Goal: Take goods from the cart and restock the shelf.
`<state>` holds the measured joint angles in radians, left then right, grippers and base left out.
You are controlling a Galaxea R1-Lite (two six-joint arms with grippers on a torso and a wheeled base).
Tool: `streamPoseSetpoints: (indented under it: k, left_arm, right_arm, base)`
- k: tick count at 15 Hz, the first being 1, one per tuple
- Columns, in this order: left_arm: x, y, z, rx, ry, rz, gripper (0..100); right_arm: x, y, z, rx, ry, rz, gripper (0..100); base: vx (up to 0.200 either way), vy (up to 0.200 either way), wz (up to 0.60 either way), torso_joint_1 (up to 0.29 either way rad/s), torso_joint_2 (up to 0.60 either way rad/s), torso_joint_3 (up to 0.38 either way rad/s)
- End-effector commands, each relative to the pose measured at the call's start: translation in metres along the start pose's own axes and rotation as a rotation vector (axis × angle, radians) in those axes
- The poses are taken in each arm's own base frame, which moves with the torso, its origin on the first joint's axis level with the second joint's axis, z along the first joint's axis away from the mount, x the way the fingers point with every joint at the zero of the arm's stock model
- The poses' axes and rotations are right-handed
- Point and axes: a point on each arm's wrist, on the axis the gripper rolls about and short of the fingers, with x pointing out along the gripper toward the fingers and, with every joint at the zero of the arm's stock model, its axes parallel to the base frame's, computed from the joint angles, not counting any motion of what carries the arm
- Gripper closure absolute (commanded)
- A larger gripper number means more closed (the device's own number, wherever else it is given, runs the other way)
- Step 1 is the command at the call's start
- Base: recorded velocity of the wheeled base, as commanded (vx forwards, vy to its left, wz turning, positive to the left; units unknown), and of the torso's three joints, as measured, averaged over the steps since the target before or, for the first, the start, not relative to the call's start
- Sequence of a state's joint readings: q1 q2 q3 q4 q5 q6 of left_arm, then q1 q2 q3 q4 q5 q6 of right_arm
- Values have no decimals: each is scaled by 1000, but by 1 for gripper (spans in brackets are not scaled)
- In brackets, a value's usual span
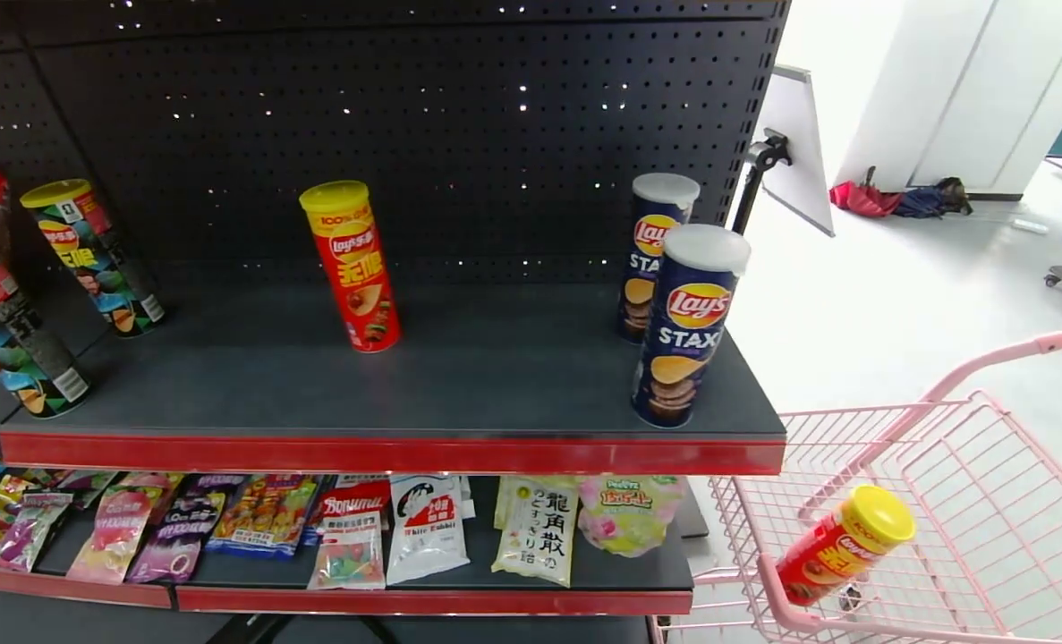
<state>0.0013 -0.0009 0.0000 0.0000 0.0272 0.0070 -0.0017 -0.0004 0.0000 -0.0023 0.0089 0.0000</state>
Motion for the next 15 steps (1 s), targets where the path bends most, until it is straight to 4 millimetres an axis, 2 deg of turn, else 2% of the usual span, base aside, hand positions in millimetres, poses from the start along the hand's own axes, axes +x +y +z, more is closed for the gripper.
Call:
streamPoseSetpoints:
  k: [1, 2, 11, 15]
  left_arm:
    - [0, 0, 0, -1, 1, 1, 0]
    - [0, 0, 0, -1, 1, 1, 0]
    - [0, 0, 0, -2, 1, 1, 0]
    - [0, 0, 0, -4, 1, 1, 0]
  right_arm:
    - [0, 0, 0, 0, 0, 0, 0]
    - [0, 0, 0, 0, 0, 0, 0]
    - [0, 0, 0, 0, 0, 0, 0]
    - [0, 0, 0, 0, 0, 0, 0]
  base:
    - [0, 0, 0, 0, 0, 0]
    - [0, 0, 0, 0, 0, 0]
    - [0, 0, -600, 4, 1, 2]
    - [0, 0, 0, 0, 0, 0]
